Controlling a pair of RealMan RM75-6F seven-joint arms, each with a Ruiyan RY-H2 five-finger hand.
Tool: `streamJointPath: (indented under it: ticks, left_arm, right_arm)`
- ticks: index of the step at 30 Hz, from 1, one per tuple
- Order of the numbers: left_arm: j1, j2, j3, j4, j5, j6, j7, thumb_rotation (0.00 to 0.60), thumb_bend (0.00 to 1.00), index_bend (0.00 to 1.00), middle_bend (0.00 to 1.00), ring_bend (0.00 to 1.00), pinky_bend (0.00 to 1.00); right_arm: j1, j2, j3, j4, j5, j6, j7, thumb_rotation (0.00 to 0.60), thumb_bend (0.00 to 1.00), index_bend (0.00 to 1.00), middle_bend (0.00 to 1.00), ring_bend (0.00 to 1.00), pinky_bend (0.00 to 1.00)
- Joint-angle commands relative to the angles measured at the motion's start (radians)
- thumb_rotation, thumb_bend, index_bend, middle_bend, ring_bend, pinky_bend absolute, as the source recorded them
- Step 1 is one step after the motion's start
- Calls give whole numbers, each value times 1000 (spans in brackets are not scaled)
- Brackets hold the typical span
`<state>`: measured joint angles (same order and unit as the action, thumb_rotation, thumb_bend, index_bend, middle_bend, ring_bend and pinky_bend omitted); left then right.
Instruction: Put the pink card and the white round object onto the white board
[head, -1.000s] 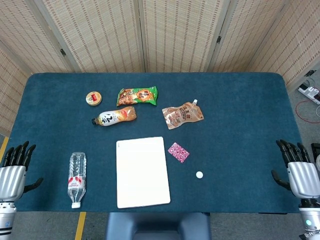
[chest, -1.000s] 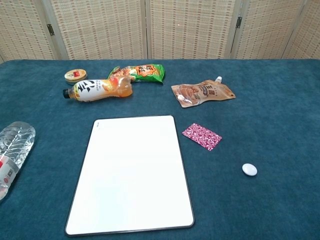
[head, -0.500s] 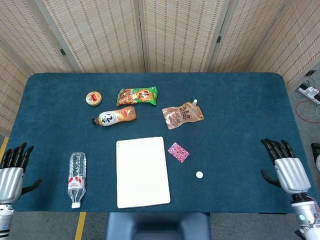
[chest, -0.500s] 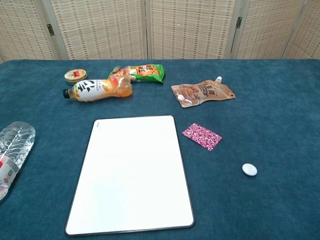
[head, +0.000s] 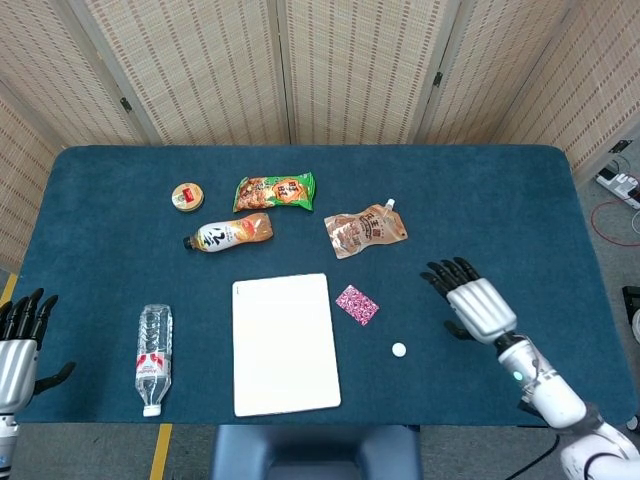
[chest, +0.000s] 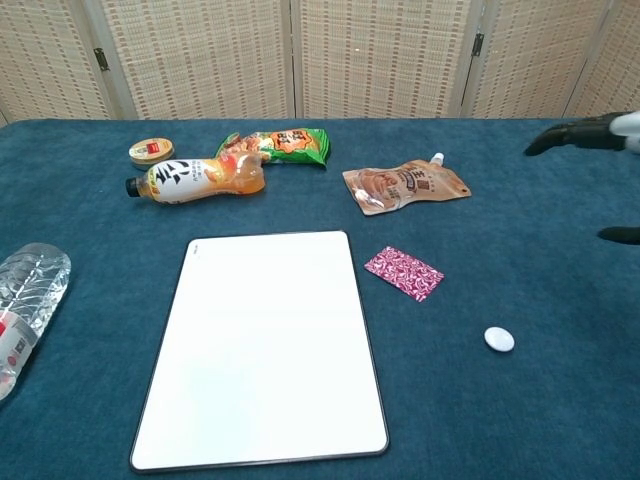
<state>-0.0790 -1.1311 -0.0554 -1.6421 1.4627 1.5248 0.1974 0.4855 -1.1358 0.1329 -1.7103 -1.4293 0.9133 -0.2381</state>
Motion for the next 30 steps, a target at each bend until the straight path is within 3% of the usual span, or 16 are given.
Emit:
streamJointPath:
  ticks: [1,13,30]
  left_arm:
    - [1,1,1,-2,1,1,-2,600,208,58,0,43,0]
    - [12,3,4,-5,-4,5,-1,600,208,70,0,53,0]
    - [21,5,1,-10,-15,9,9,600,208,70,0,55,0]
  right_arm:
    - [81,-61,24,36,52,-88,-48,600,332,125,58,0,0]
    - [255,-227,15,179,189,-243,-187,600,332,148,51,0,0]
    - [366,-394,-34,376,189,-302,-180,600,332,150,55,0,0]
